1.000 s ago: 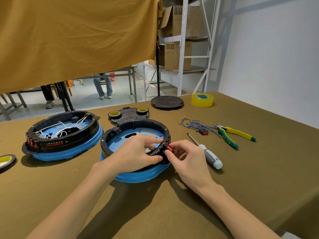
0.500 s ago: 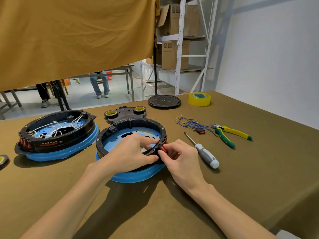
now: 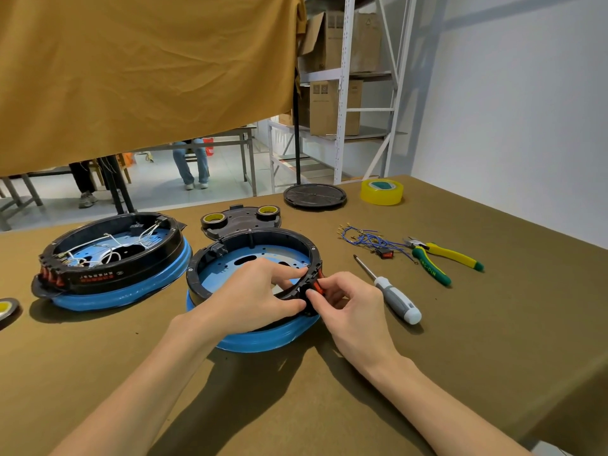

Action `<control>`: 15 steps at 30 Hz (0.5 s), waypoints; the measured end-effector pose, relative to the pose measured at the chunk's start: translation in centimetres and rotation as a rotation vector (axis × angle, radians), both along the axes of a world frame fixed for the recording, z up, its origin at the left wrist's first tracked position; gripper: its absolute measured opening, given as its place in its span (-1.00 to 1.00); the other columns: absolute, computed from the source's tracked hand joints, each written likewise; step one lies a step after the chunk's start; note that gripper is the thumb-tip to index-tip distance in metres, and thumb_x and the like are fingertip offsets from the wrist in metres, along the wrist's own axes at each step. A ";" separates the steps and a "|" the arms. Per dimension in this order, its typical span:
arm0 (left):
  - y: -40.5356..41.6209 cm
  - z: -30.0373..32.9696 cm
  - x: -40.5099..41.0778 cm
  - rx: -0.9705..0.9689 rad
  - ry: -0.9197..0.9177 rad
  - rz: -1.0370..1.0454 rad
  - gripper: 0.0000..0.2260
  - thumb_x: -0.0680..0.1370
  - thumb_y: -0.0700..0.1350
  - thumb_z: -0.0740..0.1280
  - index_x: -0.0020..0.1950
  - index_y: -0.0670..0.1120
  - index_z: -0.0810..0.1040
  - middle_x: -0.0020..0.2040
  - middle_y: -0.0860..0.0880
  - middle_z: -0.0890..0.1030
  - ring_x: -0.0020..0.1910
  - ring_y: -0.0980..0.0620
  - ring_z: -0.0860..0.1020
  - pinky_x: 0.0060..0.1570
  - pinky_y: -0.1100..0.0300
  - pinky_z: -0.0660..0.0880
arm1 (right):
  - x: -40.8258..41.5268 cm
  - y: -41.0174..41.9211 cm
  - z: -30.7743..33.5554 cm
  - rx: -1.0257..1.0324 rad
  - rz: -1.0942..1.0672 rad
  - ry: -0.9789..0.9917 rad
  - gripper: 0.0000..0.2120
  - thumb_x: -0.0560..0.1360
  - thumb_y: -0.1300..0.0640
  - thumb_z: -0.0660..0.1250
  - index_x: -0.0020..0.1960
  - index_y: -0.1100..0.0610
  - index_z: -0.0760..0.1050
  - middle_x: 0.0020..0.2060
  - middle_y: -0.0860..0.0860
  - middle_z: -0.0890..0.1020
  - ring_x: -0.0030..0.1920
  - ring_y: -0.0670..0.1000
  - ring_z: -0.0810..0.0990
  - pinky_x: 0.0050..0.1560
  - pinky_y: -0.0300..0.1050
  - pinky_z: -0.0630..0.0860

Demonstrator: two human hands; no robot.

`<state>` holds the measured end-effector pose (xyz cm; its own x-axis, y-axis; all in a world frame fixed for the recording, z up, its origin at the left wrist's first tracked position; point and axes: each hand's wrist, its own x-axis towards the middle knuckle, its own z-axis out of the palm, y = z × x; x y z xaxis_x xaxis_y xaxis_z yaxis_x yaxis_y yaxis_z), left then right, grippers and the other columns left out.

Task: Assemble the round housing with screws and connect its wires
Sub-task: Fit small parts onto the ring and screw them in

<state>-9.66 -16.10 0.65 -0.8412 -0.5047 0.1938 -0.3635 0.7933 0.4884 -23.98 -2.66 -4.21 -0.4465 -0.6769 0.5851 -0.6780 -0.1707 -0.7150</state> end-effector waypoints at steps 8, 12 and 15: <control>-0.1 0.0 -0.3 -0.014 0.031 0.022 -0.57 0.59 0.15 0.39 0.47 0.18 0.51 -0.14 0.30 0.60 -0.29 0.57 0.45 -0.35 0.52 0.39 | 0.3 0.0 0.1 0.018 -0.023 0.142 -0.85 0.56 0.11 0.46 0.11 0.09 0.70 -0.13 -0.08 0.62 -0.11 -0.15 0.58 -0.12 -0.30 0.54; -0.1 -0.2 -0.3 -0.011 0.048 0.028 -0.61 0.59 0.08 0.40 0.43 0.22 0.53 -0.29 0.35 0.61 -0.22 0.53 0.49 -0.32 0.48 0.39 | 0.5 0.0 0.1 0.021 -0.038 0.142 -0.81 0.57 0.09 0.45 0.17 0.08 0.69 -0.08 -0.08 0.65 -0.08 -0.18 0.59 -0.07 -0.30 0.57; -0.2 -0.4 -0.3 0.009 0.066 0.053 -0.64 0.59 0.07 0.39 0.39 0.27 0.56 -0.29 0.42 0.62 -0.09 0.41 0.56 -0.19 0.44 0.39 | 0.7 0.1 -0.2 0.023 -0.054 0.140 -0.75 0.57 0.10 0.46 0.23 0.07 0.67 -0.05 -0.12 0.65 -0.06 -0.23 0.59 -0.05 -0.39 0.54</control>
<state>-10.01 -16.29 0.23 -0.7990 -0.5501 0.2429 -0.3716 0.7692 0.5198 -23.28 -2.51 -4.38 -0.3976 -0.6685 0.6286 -0.7790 -0.1160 -0.6162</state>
